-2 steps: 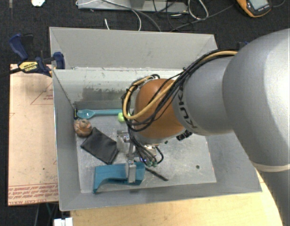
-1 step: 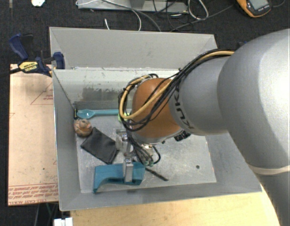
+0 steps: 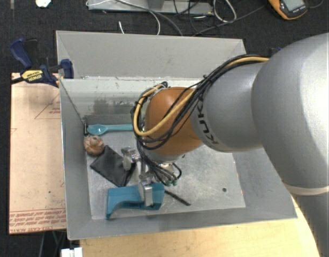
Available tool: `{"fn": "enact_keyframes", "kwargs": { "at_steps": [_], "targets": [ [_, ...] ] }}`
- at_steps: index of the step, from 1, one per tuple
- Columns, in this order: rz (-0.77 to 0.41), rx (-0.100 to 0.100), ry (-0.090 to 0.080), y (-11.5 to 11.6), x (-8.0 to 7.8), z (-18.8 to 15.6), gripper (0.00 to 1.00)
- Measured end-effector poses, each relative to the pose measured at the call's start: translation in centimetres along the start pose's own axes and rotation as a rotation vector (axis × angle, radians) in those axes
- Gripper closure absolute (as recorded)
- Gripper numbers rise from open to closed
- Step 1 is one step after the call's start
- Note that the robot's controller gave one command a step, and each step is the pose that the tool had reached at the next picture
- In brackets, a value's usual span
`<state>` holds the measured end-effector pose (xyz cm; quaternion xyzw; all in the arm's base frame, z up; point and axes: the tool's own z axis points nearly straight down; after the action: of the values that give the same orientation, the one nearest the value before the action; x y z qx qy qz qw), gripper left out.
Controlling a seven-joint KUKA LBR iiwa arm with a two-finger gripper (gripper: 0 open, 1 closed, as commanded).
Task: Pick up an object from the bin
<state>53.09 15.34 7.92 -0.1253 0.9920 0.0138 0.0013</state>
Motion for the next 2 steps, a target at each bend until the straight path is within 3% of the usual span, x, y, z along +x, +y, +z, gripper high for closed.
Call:
{"fn": "enact_keyframes", "kwargs": {
  "at_steps": [1, 2],
  "targets": [
    [0.040, 0.000, -0.013, -0.1, -1.4, 0.1, 0.00],
    [-0.133, -0.001, -0.014, -0.9, -4.3, 0.4, 0.00]
  ]
}}
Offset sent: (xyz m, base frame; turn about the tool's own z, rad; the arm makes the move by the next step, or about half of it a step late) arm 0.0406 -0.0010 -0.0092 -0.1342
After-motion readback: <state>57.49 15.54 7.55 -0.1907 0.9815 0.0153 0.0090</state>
